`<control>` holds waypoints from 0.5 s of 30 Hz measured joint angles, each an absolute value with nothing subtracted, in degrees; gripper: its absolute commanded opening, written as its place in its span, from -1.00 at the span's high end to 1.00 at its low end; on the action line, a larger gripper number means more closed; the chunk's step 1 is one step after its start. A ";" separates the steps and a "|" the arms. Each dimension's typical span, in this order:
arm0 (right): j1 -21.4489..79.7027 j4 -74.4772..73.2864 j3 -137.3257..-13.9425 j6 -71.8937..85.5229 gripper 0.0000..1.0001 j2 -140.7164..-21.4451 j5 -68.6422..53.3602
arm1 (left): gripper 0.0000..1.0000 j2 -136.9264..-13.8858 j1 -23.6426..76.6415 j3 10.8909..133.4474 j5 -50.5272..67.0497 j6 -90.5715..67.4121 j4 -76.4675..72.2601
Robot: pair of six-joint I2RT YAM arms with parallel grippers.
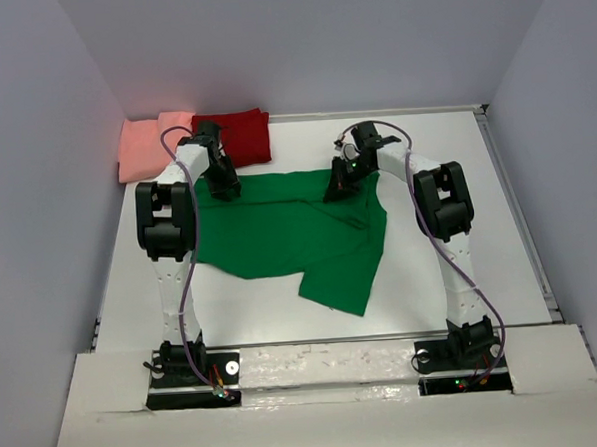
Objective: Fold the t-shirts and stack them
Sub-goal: Fold the tshirt
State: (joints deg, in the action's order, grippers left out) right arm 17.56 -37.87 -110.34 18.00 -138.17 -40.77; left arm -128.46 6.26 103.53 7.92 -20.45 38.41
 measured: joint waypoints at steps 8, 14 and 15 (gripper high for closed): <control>17.63 -36.42 -107.79 19.73 0.60 -137.60 -43.66 | 0.04 -128.55 6.26 103.66 7.94 -20.45 38.48; 18.09 -36.69 -105.93 21.96 -0.12 -136.62 -48.14 | 0.04 -128.73 6.26 103.92 7.97 -20.45 38.68; 18.48 -36.82 -105.86 21.98 -0.14 -136.22 -48.58 | 0.04 -128.75 6.26 104.01 7.99 -20.45 38.72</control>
State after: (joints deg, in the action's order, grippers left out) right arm 18.48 -36.82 -105.86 21.98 -136.22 -48.58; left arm -128.75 6.26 104.01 7.99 -20.45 38.72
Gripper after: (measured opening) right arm 0.545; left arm 0.483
